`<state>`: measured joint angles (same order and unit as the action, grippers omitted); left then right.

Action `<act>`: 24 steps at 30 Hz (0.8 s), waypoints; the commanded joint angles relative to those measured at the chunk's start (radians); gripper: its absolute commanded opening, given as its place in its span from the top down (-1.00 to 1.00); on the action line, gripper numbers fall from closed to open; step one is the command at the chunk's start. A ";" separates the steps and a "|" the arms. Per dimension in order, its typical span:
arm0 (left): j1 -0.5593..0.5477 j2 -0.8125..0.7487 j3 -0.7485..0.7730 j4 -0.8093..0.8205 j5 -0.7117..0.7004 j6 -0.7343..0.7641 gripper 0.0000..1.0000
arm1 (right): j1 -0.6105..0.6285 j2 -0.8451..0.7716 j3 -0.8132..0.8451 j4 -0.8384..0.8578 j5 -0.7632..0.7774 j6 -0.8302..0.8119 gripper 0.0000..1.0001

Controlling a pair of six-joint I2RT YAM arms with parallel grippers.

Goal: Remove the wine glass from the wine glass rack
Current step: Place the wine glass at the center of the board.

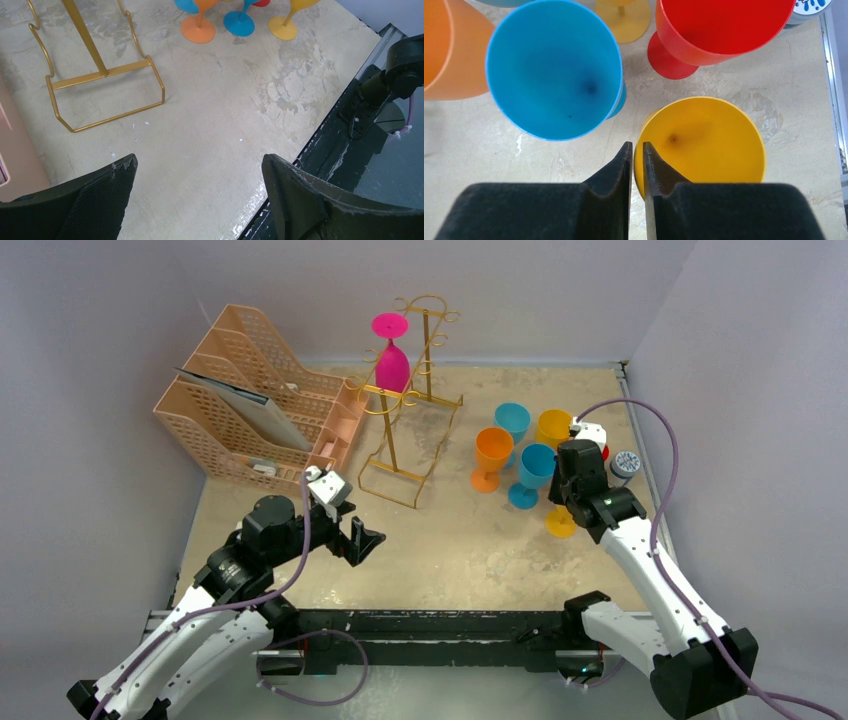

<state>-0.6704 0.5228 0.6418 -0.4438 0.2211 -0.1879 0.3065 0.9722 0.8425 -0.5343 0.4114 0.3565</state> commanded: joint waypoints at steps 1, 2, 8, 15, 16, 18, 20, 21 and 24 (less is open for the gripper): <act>-0.003 0.003 0.028 0.010 -0.027 -0.020 -0.87 | -0.005 -0.045 0.065 -0.016 -0.028 -0.011 0.68; -0.003 0.003 0.029 0.012 -0.031 -0.030 -0.87 | -0.007 -0.053 0.071 -0.019 -0.035 -0.011 0.66; -0.003 0.030 0.075 -0.037 -0.075 -0.085 -0.89 | -0.006 -0.099 0.130 -0.061 -0.093 -0.017 0.54; -0.003 0.059 0.130 -0.098 -0.138 -0.115 -0.98 | -0.006 -0.202 0.152 -0.042 -0.439 -0.012 0.09; -0.003 0.067 0.139 -0.102 -0.141 -0.106 -0.98 | -0.006 -0.219 0.146 -0.015 -0.500 -0.011 0.03; -0.002 0.102 0.188 -0.151 -0.200 -0.082 -0.99 | -0.006 -0.232 0.142 0.017 -0.626 -0.010 -0.12; -0.001 0.143 0.257 -0.207 -0.296 -0.049 -1.00 | -0.005 -0.230 0.144 0.026 -0.746 0.019 -0.21; -0.001 0.160 0.292 -0.218 -0.311 -0.030 -1.00 | -0.004 -0.226 0.146 0.032 -0.798 0.033 -0.24; 0.007 0.207 0.396 -0.220 -0.316 0.022 -1.00 | -0.006 -0.214 0.145 0.049 -0.909 0.060 -0.29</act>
<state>-0.6701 0.6853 0.8909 -0.6464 -0.0093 -0.2417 0.3054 0.7448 0.9611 -0.5404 -0.2432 0.3737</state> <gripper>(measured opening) 0.998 0.634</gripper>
